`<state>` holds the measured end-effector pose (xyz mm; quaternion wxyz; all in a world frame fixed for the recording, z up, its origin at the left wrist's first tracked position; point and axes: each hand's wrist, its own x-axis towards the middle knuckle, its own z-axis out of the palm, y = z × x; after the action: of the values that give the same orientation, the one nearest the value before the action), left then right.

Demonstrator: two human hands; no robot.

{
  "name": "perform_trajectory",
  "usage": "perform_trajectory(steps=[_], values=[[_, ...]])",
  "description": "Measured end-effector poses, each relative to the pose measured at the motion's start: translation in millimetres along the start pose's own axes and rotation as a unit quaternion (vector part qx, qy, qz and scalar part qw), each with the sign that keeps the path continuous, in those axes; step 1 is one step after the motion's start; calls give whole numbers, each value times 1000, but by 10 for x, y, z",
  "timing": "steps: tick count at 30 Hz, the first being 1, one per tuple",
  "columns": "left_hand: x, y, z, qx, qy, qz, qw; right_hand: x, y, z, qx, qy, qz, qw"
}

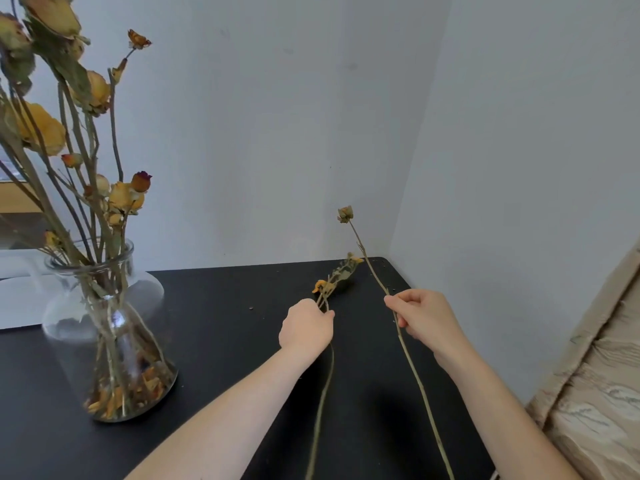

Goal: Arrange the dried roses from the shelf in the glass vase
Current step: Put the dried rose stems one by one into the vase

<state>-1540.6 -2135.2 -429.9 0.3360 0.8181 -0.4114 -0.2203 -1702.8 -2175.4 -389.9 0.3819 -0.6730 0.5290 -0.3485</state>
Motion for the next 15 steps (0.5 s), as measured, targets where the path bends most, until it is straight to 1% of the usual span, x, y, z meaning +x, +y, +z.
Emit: perform_trajectory(steps=[2, 4, 7, 11, 15], values=[[34, -9, -75, -32, -8, -3, 999, -10, -2, 19, 2, -3, 1, 1000], [49, -39, -126, -37, -17, -9, 999, -24, -3, 39, 4, -6, 7, 1000], [24, -111, -124, -7, -18, -15, 1000, -39, 2, 68, 6, -9, 9, 1000], [-40, -138, -103, 4, -20, -20, 1000, -21, 34, 91, -6, -7, 7, 1000], [-93, -138, -122, 46, -32, -3, 998, 8, 182, 137, -60, -5, 39, 997]])
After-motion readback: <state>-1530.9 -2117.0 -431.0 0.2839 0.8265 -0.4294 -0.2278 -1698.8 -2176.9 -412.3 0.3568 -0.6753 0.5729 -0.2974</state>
